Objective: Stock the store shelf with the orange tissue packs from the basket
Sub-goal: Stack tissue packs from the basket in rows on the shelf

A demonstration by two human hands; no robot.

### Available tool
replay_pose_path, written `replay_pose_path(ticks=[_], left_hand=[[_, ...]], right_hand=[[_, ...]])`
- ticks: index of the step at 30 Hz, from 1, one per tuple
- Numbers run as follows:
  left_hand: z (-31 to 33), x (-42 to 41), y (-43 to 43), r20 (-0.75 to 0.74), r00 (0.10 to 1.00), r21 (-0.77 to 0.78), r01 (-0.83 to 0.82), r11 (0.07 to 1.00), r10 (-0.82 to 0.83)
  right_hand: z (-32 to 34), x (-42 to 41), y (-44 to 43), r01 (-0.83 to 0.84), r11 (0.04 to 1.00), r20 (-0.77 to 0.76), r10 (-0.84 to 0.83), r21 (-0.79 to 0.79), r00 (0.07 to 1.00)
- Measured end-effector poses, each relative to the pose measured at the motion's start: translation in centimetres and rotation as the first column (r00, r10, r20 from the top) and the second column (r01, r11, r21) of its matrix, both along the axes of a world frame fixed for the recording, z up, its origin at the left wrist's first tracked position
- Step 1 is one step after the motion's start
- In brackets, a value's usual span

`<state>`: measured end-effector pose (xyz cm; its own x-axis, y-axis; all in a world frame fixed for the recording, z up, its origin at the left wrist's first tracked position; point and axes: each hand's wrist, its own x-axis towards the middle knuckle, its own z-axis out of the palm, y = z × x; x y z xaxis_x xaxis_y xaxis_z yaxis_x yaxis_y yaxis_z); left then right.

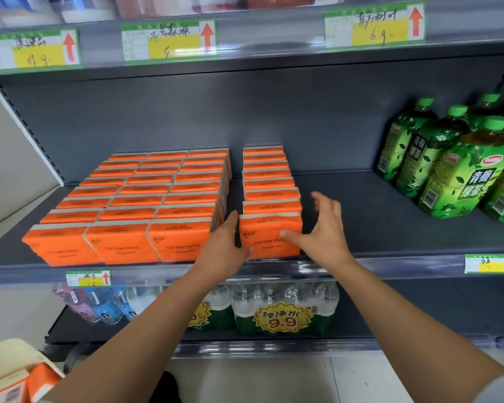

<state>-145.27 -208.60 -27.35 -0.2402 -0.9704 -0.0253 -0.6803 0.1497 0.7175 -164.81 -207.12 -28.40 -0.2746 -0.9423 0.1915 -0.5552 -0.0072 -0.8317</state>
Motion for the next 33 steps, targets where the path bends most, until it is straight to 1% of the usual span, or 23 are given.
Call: replay_pose_path(ticks=[2, 4, 5, 7, 13, 18, 22, 24, 26, 28, 30, 33], left_hand=[[0.1, -0.2, -0.1, 0.013, 1.0, 0.006, -0.011, 1.0, 0.011], [0.2, -0.4, -0.2, 0.026, 1.0, 0.004, -0.013, 1.0, 0.013], [0.2, -0.4, -0.3, 0.029, 0.999, -0.001, -0.013, 1.0, 0.013], [0.2, -0.5, -0.4, 0.03, 0.999, -0.013, -0.012, 1.0, 0.013], [-0.2, -0.3, -0.8, -0.012, 1.0, -0.028, 0.002, 1.0, -0.003], [0.1, -0.3, -0.6, -0.011, 1.0, -0.019, 0.008, 1.0, -0.008], [1.2, -0.2, 0.3, 0.066, 0.998, -0.057, 0.019, 0.998, -0.016], [1.8, 0.0, 1.1, 0.11, 0.993, -0.089, 0.044, 0.995, -0.034], [2.3, 0.4, 2.2, 0.176, 0.983, -0.114, 0.075, 0.991, -0.054], [2.7, 1.0, 3.3, 0.253, 0.964, -0.144, 0.117, 0.983, -0.078], [2.9, 1.6, 4.5, 0.299, 0.948, -0.157, 0.16, 0.975, -0.108], [2.8, 3.0, 6.0, 0.374, 0.918, -0.173, 0.206, 0.963, -0.129]], right_hand=[[0.1, -0.4, -0.3, -0.098, 0.983, 0.178, 0.07, 0.156, 0.982], [0.0, -0.6, -0.8, -0.228, 0.947, 0.324, 0.148, 0.225, 0.934], [0.0, -0.6, -0.9, -0.272, 0.933, 0.36, 0.176, 0.236, 0.916], [-0.1, -0.4, -1.2, -0.305, 0.925, 0.364, 0.211, 0.225, 0.907], [-0.3, 0.0, -1.3, -0.315, 0.94, 0.334, 0.257, 0.131, 0.907], [-0.3, 0.0, -1.0, -0.325, 0.938, 0.317, 0.274, 0.12, 0.908], [0.2, 0.4, -0.2, -0.305, 0.946, 0.233, 0.274, 0.109, 0.933], [0.6, 0.8, 0.5, -0.272, 0.958, 0.144, 0.259, 0.085, 0.955], [0.7, 1.2, 1.3, -0.209, 0.976, 0.034, 0.208, 0.063, 0.978], [0.9, 1.7, 2.2, -0.122, 0.986, -0.072, 0.131, 0.114, 0.989], [0.9, 2.2, 3.3, -0.028, 0.984, -0.156, 0.056, 0.177, 0.986], [0.5, 3.0, 5.3, 0.056, 0.976, -0.276, 0.005, 0.211, 0.961]])
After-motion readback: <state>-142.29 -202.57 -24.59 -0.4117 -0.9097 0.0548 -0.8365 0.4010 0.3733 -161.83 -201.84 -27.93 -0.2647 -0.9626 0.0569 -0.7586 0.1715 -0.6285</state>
